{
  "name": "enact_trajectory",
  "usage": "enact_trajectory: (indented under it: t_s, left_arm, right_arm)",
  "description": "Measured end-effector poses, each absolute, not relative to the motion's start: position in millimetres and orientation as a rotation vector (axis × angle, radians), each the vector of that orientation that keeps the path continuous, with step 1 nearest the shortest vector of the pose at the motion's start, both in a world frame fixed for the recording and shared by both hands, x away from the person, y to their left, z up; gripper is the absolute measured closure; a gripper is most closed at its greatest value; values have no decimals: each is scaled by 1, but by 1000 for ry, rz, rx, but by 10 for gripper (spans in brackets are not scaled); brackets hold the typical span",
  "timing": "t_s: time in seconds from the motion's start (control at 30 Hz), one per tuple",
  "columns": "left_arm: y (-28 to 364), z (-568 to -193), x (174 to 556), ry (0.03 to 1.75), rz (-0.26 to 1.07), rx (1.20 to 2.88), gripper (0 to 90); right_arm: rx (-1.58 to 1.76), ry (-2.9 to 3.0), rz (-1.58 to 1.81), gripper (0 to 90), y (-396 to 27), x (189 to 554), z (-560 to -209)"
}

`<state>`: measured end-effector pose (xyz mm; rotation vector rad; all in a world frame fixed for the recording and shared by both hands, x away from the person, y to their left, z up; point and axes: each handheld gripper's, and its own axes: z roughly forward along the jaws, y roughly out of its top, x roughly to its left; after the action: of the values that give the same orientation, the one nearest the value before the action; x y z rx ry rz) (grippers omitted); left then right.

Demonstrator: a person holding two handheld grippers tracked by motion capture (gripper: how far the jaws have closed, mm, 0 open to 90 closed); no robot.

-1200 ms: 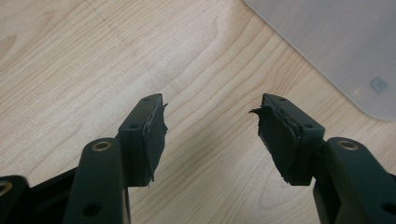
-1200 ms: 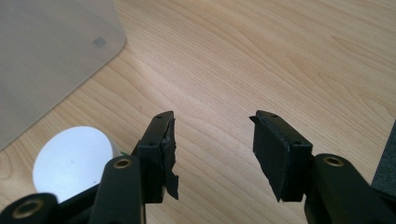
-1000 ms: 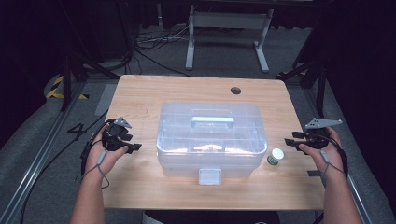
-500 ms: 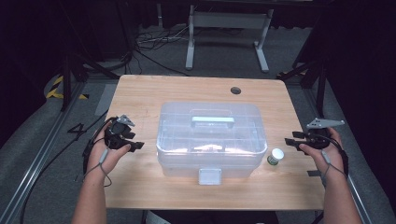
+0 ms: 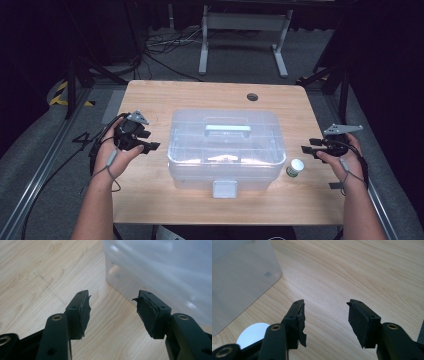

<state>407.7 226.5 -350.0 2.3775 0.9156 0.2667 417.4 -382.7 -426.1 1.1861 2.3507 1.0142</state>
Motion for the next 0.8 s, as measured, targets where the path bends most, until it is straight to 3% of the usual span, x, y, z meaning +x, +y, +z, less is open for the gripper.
enact_trajectory:
  t_s: [0.8]
  left_arm:
    - [193, -283, 404, 716, 255, 2383, 436]
  right_arm:
    - [1208, 2367, 1014, 456, -378, 416, -431]
